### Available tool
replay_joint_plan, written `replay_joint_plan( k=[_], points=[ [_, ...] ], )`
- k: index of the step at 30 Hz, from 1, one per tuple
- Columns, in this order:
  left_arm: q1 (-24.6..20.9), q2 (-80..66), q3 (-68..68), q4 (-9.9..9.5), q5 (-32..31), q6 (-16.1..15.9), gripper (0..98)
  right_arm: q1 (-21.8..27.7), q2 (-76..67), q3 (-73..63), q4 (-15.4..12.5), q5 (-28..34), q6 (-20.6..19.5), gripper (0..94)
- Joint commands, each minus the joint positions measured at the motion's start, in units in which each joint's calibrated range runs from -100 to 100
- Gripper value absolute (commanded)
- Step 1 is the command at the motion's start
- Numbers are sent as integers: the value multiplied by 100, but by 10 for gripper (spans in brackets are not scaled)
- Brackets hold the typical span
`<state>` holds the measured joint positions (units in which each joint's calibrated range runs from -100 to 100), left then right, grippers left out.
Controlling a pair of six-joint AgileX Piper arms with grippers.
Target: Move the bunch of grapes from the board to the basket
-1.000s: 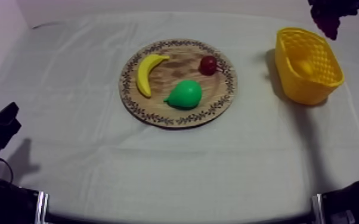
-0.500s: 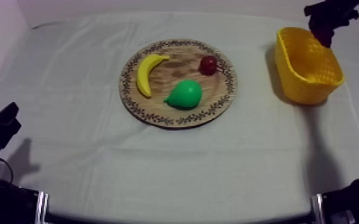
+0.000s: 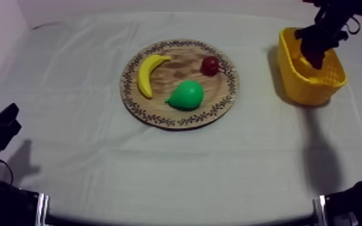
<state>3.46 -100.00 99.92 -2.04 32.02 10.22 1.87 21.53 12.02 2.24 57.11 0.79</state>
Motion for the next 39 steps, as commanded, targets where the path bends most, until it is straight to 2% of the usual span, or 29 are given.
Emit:
replay_joint_plan(
  k=[1,19,21,25,28,32,39],
  points=[
    [-2,0,-3,2,-1,1,1,-2,31,152,-22,-81,8,126],
    [-2,0,-3,2,-1,1,1,-38,191,633,42,-504,-72,133],
    [-2,0,-3,2,-1,1,1,-34,186,624,50,-531,-86,205],
    [-2,0,-3,2,-1,1,1,-17,142,699,89,-689,-153,558],
    [-2,0,-3,2,-1,1,1,-4,95,747,104,-784,-200,718],
    [-2,0,-3,2,-1,1,1,11,24,738,95,-829,-236,798],
    [-2,0,-3,2,-1,1,1,44,-151,818,31,-957,-187,799]
  ],
)
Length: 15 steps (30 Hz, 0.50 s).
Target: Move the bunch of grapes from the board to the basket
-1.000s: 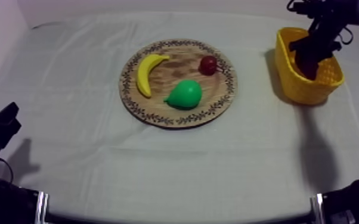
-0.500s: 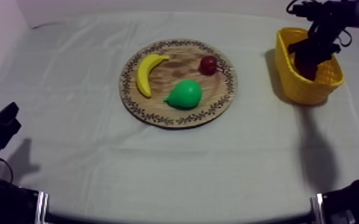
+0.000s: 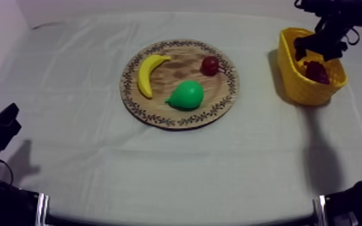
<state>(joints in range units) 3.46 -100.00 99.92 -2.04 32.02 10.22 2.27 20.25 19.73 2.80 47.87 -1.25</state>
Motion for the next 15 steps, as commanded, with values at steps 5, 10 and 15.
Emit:
replay_joint_plan(
  k=[5,10,15],
  points=[
    [-2,0,-3,2,-1,1,1,29,-266,262,-54,-183,64,790],
    [-2,0,-3,2,-1,1,1,110,-756,588,-66,-394,142,772],
    [-2,0,-3,2,-1,1,1,234,-1588,1282,-18,-867,182,592]
  ],
)
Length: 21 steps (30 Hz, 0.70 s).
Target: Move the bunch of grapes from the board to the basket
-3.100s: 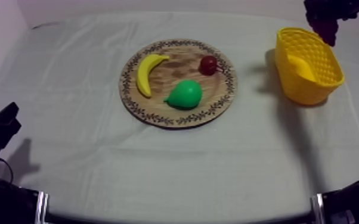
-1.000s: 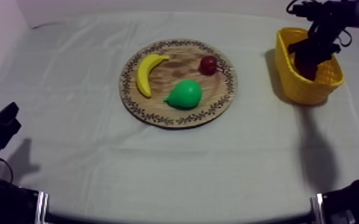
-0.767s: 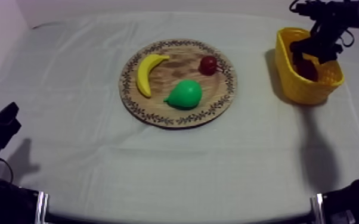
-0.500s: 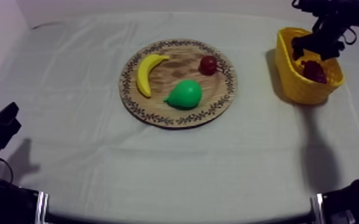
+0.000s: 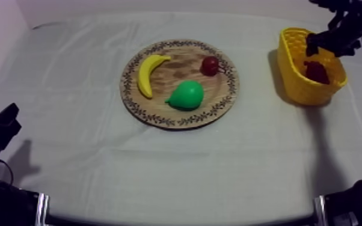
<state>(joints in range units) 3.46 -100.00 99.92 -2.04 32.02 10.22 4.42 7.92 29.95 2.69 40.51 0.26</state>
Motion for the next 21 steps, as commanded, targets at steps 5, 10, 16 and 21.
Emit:
replay_joint_plan(
  k=[5,10,16,21],
  points=[
    [-2,0,-3,2,-1,1,1,154,-1333,1016,-200,-431,384,411],
    [-2,0,-3,2,-1,0,1,176,-2316,1661,-287,-515,589,289],
    [-2,0,-3,2,-1,1,1,32,-3403,2310,-179,-290,513,170],
    [-2,0,-3,2,-1,1,1,-99,-4241,2636,-287,281,450,54]
  ],
)
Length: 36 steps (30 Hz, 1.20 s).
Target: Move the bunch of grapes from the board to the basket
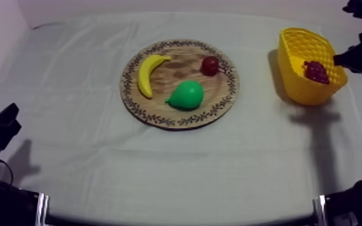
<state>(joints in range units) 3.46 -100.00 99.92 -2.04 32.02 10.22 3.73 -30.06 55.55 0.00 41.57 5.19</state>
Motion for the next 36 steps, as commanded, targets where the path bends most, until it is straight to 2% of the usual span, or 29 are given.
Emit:
replay_joint_plan(
  k=[1,6,11,15,26,36],
  points=[
    [-2,0,-3,2,-1,1,1,-71,-605,163,-3,254,-91,39],
    [-2,0,-3,2,-1,-3,1,-276,-1376,850,188,404,-379,11],
    [-2,0,-3,2,-1,-3,1,-513,-2244,1945,631,128,-839,6],
    [-2,0,-3,2,-1,-1,1,-658,-3050,2586,689,148,-959,4],
    [-2,0,-3,2,-1,-3,1,-697,-5556,3869,221,413,-558,3],
    [-2,0,-3,2,-1,-1,1,-833,-6517,4091,160,652,-504,3]
  ],
)
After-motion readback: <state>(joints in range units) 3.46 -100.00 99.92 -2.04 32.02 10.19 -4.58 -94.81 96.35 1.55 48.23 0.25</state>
